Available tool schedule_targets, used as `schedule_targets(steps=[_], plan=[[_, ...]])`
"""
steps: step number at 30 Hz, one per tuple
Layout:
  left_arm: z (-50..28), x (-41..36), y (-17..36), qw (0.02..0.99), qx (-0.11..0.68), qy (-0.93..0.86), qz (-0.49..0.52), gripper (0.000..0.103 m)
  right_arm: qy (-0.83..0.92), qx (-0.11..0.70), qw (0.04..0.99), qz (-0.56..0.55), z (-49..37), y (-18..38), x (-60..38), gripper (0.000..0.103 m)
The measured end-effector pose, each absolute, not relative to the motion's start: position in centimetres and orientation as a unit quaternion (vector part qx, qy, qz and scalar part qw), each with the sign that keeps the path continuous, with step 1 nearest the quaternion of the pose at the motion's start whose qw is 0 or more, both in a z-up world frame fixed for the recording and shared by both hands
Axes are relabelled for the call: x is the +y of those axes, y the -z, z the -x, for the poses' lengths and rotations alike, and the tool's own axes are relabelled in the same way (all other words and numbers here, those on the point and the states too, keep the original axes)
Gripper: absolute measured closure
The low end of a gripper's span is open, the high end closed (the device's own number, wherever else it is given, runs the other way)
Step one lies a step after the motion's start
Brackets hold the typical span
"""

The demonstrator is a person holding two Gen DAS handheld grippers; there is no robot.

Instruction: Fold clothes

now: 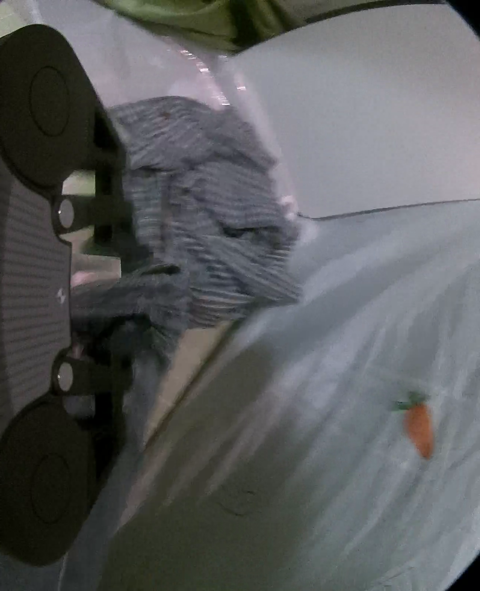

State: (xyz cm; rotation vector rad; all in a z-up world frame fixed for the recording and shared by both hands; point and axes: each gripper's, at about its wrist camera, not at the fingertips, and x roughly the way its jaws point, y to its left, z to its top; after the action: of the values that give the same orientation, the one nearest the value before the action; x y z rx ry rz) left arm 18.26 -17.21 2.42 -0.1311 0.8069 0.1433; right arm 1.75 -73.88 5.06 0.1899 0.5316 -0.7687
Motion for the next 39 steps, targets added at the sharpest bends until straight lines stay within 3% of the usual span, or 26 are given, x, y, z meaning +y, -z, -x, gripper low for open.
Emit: schedule_targets(steps=[3,9,12,16,18,19,20,23,34,39], plan=[[-15.1,-17.1,-1.2,0.912,0.406,-0.040,0.037,0.017,0.328,0.296,0.887,-0.131,-0.9,-1.7,-71.6,0.048],[-8.6,-15.3,0.8,0.887,0.460,-0.030,0.030,0.013,0.228,0.376,0.868,-0.230,1.4,5.2,-65.9,0.047],[-6.3,-14.8,1.5,0.877,0.478,-0.030,0.044,0.012,0.184,0.391,0.872,-0.231,1.0,6.6,-63.0,0.038],[-4.5,-15.0,2.2,0.869,0.492,-0.035,0.036,0.012,0.133,0.409,0.881,-0.197,-0.9,7.7,-59.9,0.039],[-4.1,-15.1,2.3,0.869,0.493,-0.030,0.032,0.012,0.132,0.425,0.879,-0.171,-1.8,8.1,-59.6,0.047],[-4.0,-15.2,2.3,0.868,0.494,-0.030,0.030,0.012,0.141,0.430,0.877,-0.160,-1.9,8.2,-59.5,0.061],[-4.0,-15.3,2.3,0.868,0.496,-0.031,0.028,0.012,0.152,0.432,0.876,-0.152,-1.9,8.0,-59.4,0.082],[-3.9,-15.6,2.2,0.866,0.499,-0.031,0.023,0.011,0.146,0.417,0.881,-0.166,-0.1,7.1,-60.1,0.095],[-2.7,-14.7,4.5,0.845,0.532,-0.049,0.008,0.010,0.347,0.353,0.847,-0.196,16.4,2.2,-62.2,0.096],[-2.4,-13.5,5.0,0.838,0.543,-0.041,0.037,0.010,0.392,0.366,0.810,-0.237,19.7,3.2,-64.1,0.089]])
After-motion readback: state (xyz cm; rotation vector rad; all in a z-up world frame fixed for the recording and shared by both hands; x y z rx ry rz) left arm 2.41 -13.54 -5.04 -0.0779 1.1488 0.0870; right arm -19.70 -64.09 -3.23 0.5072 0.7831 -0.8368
